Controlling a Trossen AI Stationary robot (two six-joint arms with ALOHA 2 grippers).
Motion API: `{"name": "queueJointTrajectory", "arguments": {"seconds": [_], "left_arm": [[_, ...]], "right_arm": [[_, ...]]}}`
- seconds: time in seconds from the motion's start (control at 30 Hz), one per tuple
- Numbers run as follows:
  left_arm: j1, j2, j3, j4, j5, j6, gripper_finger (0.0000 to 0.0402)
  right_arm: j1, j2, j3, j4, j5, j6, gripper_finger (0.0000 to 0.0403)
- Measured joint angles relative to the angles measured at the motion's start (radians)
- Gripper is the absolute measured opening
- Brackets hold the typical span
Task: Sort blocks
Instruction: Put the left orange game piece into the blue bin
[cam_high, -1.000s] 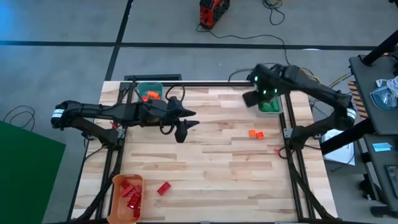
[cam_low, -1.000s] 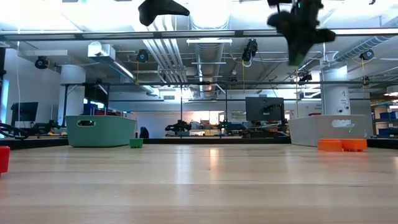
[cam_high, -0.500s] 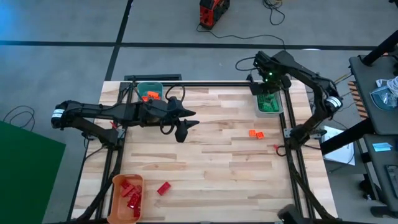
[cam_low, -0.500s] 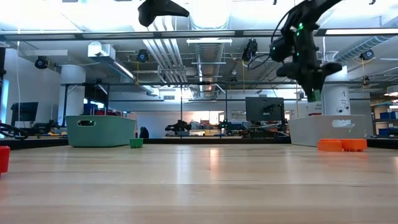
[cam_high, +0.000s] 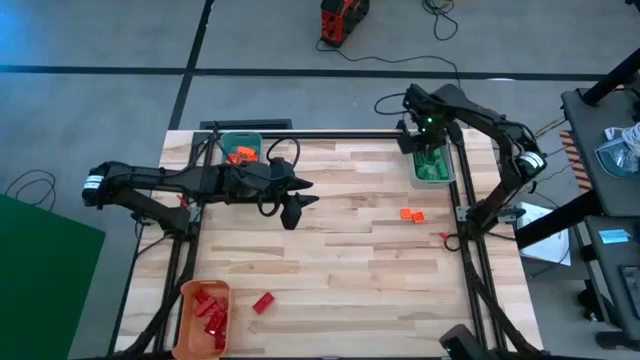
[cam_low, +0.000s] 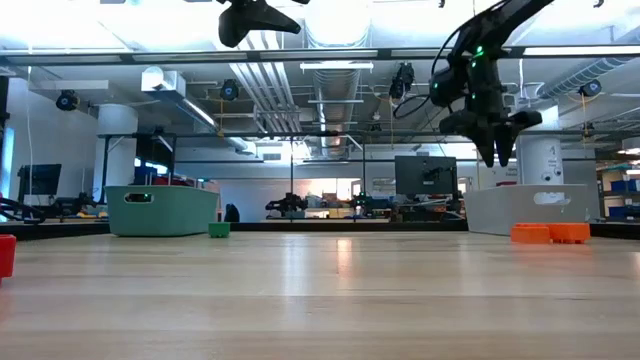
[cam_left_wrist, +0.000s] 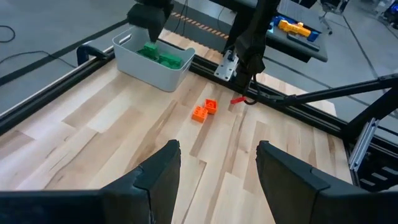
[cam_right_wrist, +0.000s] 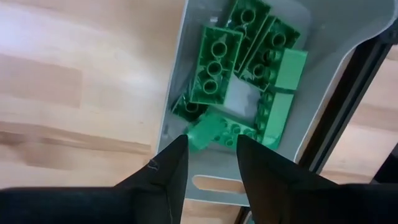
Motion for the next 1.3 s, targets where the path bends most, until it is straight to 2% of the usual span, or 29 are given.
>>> {"name": "queueJointTrajectory", "arguments": {"seconds": [0.23, 0.4, 0.7, 0.83, 1.0, 1.07, 1.2, 1.3], "left_arm": [[0.034, 0.0, 0.0, -0.045, 0.0, -0.061, 0.0187], [0.062, 0.0, 0.0, -0.077, 0.001, -0.07, 0.0187], [0.068, 0.0, 0.0, -0.082, 0.001, -0.056, 0.0187], [0.068, 0.0, 0.0, -0.082, 0.001, -0.055, 0.0187], [0.068, -0.001, 0.0, -0.068, 0.003, -0.081, 0.0187], [0.068, -0.005, 0.0, -0.051, 0.041, -0.1, 0.0187], [0.068, -0.013, 0.0, -0.011, 0.146, -0.117, 0.0187], [0.066, -0.013, 0.0, -0.011, 0.167, -0.14, 0.0187]], "right_arm": [[0.033, -0.141, 0.0, 0.019, 0.0, 0.011, 0.0112], [0.103, -0.265, 0.0, 0.042, 0.0, 0.05, 0.0101], [0.345, -0.407, 0.0, 0.044, -0.012, 0.146, 0.0079], [0.465, -0.422, 0.0, 0.042, -0.015, -0.016, 0.0075], [0.561, -0.422, -0.015, -0.044, -0.049, -0.451, 0.0086], [0.579, -0.422, -0.037, -0.055, -0.084, -0.583, 0.0092], [0.583, -0.422, -0.119, -0.008, -0.185, -0.61, 0.0107], [0.593, -0.422, -0.206, 0.036, -0.212, -0.635, 0.0121]]}}
